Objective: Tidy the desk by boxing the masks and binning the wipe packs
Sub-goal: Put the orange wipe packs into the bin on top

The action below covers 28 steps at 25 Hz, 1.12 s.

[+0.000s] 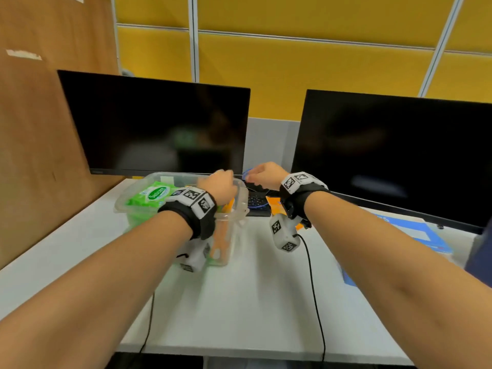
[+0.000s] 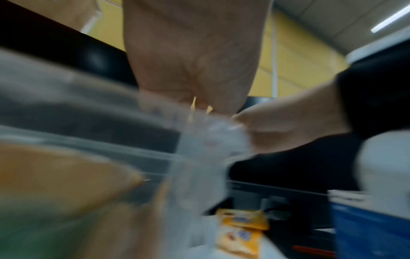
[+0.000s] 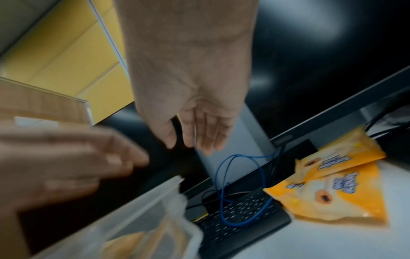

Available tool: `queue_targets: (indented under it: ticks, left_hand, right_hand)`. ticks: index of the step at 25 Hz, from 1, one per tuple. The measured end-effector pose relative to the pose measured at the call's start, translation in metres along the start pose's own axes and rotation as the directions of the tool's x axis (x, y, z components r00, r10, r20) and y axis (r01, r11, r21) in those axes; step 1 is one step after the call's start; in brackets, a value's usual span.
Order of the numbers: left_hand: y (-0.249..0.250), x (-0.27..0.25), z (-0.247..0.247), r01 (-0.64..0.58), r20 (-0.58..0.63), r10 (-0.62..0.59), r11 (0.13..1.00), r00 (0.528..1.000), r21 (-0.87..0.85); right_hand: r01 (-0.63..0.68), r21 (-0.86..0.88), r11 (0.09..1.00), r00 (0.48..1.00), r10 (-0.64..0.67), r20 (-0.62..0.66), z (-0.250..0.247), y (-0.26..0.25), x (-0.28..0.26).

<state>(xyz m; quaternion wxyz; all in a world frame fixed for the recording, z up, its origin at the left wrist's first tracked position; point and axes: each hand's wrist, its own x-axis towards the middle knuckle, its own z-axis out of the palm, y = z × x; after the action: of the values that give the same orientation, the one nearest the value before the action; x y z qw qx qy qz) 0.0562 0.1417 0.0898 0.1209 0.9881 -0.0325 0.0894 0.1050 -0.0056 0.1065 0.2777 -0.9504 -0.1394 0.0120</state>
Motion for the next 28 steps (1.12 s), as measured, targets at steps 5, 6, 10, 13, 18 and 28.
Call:
queue_targets:
  ticks: [5, 6, 10, 13, 18, 28]
  left_hand:
    - [0.107, 0.02, 0.007, -0.321, -0.088, 0.32, 0.947, 0.943, -0.005]
    - [0.116, 0.028, 0.016, -0.318, -0.028, 0.319, 0.948, 0.947, 0.03]
    - [0.13, 0.054, 0.063, -0.248, 0.114, 0.238, 0.966, 0.965, 0.081]
    - [0.123, 0.077, 0.1, -0.141, 0.206, 0.125, 0.988, 0.97, 0.068]
    - [0.11, 0.115, 0.148, 0.03, 0.311, -0.039, 0.999, 0.95, 0.031]
    - [0.102, 0.171, 0.193, 0.375, 0.317, -0.289, 0.89, 0.903, -0.258]
  right_hand:
    - [-0.23, -0.138, 0.963, 0.959, 0.201, -0.198, -0.023, 0.052, -0.014]
    - [-0.25, -0.16, 0.955, 0.955, 0.217, -0.2, -0.023, 0.062, -0.012]
    - [-0.341, -0.187, 0.921, 0.933, 0.308, -0.185, -0.012, 0.106, 0.005]
    - [-0.38, -0.335, 0.862, 0.924, 0.334, -0.188, 0.009, 0.133, 0.021]
    - [-0.44, -0.28, 0.853, 0.897, 0.433, -0.089, 0.046, 0.179, 0.057]
    - [-0.554, -0.186, 0.812, 0.822, 0.568, 0.032, 0.057, 0.2, 0.097]
